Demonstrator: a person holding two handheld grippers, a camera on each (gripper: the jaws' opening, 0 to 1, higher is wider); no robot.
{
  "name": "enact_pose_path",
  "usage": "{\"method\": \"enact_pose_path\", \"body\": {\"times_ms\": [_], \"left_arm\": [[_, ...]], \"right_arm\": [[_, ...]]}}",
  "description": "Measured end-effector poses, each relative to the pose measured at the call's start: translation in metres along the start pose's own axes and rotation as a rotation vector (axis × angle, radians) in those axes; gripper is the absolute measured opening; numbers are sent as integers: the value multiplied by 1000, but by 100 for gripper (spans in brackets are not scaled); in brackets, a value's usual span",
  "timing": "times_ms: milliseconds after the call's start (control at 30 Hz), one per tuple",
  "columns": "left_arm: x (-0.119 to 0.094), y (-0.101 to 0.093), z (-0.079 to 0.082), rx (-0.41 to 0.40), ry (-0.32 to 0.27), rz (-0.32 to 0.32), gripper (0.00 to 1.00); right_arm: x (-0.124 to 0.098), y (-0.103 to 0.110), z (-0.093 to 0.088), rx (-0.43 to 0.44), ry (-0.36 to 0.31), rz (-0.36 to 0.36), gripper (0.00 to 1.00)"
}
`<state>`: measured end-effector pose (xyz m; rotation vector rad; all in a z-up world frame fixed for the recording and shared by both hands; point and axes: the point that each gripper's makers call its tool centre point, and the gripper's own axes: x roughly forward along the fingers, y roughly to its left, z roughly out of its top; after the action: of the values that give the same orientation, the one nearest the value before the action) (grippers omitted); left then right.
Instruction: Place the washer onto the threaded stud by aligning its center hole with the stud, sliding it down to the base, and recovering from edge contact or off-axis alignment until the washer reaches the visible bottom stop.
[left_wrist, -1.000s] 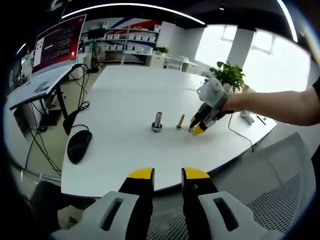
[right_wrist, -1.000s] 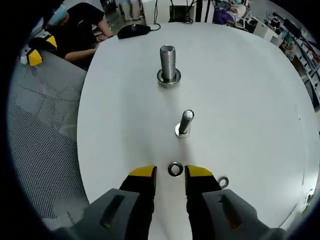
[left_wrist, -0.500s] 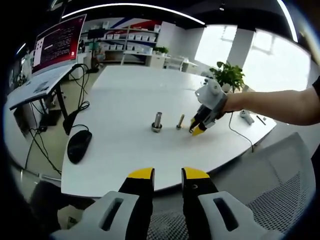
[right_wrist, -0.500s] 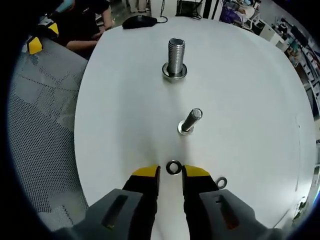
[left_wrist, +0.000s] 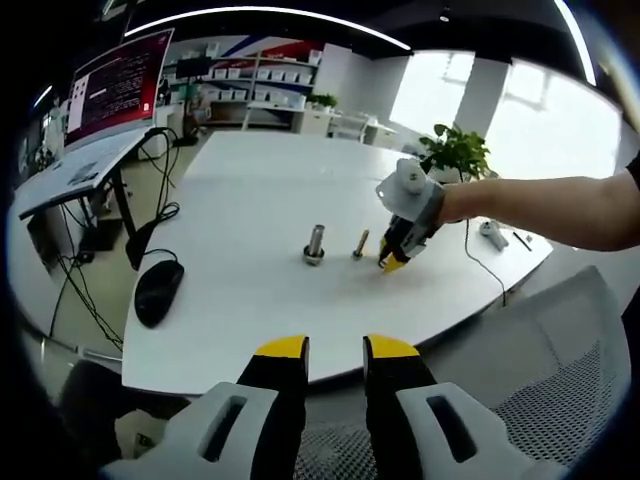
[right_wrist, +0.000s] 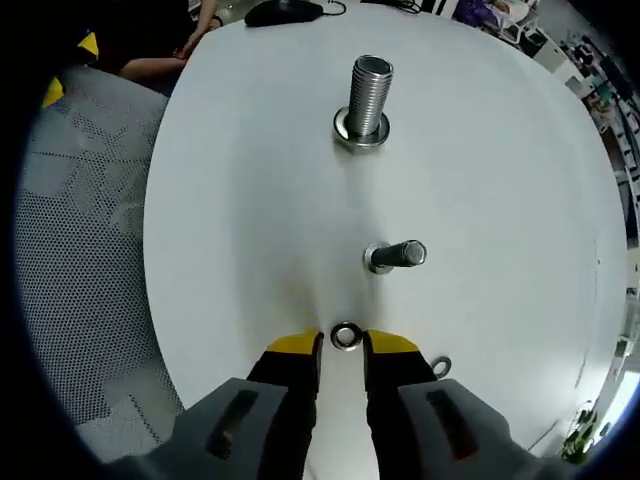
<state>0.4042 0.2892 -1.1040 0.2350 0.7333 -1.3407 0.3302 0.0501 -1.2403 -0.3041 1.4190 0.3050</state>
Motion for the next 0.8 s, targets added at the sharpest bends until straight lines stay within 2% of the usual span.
{"method": "enact_pose_path", "body": {"times_ms": [100,300,567,800], "left_arm": [[0,0,0,0,0,-1,19],[0,1,0,2,3,-3,19],[0,0,0,3,3,-3,19],[0,0,-1,3,3,-2,19]], "right_arm": [[-1,0,0,29,-29,-7,18],[0,1,1,30,-67,-25,17],[0,1,2,65,-63,-31,16],[0,-1,2,64,-53,-34,16]]}}
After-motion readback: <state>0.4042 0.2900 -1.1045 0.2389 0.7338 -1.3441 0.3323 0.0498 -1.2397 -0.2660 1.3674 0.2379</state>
